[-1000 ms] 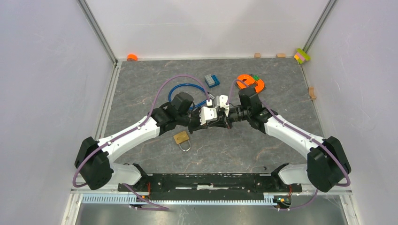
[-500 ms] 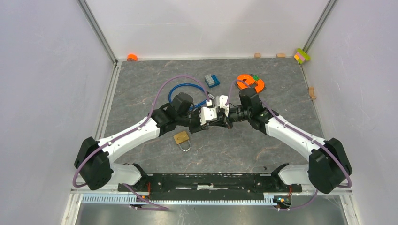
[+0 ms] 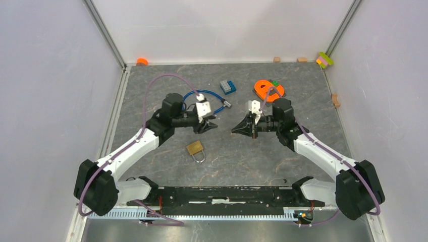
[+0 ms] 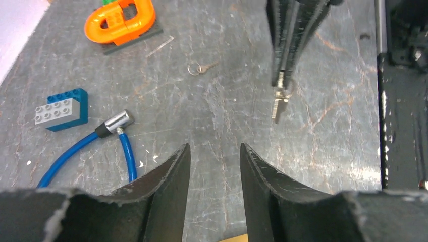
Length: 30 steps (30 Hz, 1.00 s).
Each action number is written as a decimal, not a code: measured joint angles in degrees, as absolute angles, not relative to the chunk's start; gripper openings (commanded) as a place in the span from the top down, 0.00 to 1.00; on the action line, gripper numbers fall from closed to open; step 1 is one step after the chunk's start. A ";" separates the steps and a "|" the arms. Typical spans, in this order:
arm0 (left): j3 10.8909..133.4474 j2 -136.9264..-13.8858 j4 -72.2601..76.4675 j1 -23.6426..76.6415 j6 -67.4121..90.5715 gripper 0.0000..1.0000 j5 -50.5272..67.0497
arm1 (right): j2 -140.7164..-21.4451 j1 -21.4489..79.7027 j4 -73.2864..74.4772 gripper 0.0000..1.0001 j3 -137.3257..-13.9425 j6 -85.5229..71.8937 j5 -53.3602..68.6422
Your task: Unlock with the key
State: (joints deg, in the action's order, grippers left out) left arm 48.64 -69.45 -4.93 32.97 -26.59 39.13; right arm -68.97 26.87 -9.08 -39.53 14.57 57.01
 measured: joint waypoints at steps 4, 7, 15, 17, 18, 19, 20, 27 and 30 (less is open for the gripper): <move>46.57 -69.43 1.74 28.56 -23.03 0.47 47.00 | -68.29 26.33 -16.45 1.00 -37.26 7.46 59.07; 45.12 -69.43 5.80 28.73 -21.19 0.46 52.07 | -68.31 26.35 -22.33 1.00 -36.88 1.65 60.10; 42.30 -69.45 14.06 29.02 -17.12 0.53 60.10 | -69.76 26.30 -35.05 1.00 -36.07 -10.72 61.45; 41.87 -69.45 16.27 29.02 -15.84 0.58 60.60 | -70.11 26.28 -36.32 1.00 -36.07 -12.03 61.45; 41.58 -69.45 17.30 29.02 -15.16 0.61 60.62 | -70.22 26.22 -36.80 1.00 -36.07 -12.56 61.45; 41.32 -69.47 18.28 29.08 -14.39 0.62 60.62 | -70.28 26.22 -37.26 1.00 -36.07 -13.17 61.45; 41.12 -69.52 19.07 29.17 -13.85 0.63 60.60 | -70.32 26.22 -37.56 1.00 -36.07 -13.50 61.45; 41.04 -70.67 21.61 30.61 -11.73 0.71 60.51 | -70.35 26.22 -39.53 1.00 -35.90 -15.00 61.43; 41.04 -70.85 21.65 31.03 -11.31 0.75 60.25 | -70.35 26.20 -39.77 1.00 -35.73 -15.16 61.43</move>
State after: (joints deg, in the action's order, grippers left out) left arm 41.04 -70.85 21.65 31.03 -11.31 60.25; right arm -70.35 26.20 -39.77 -35.73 -15.16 61.43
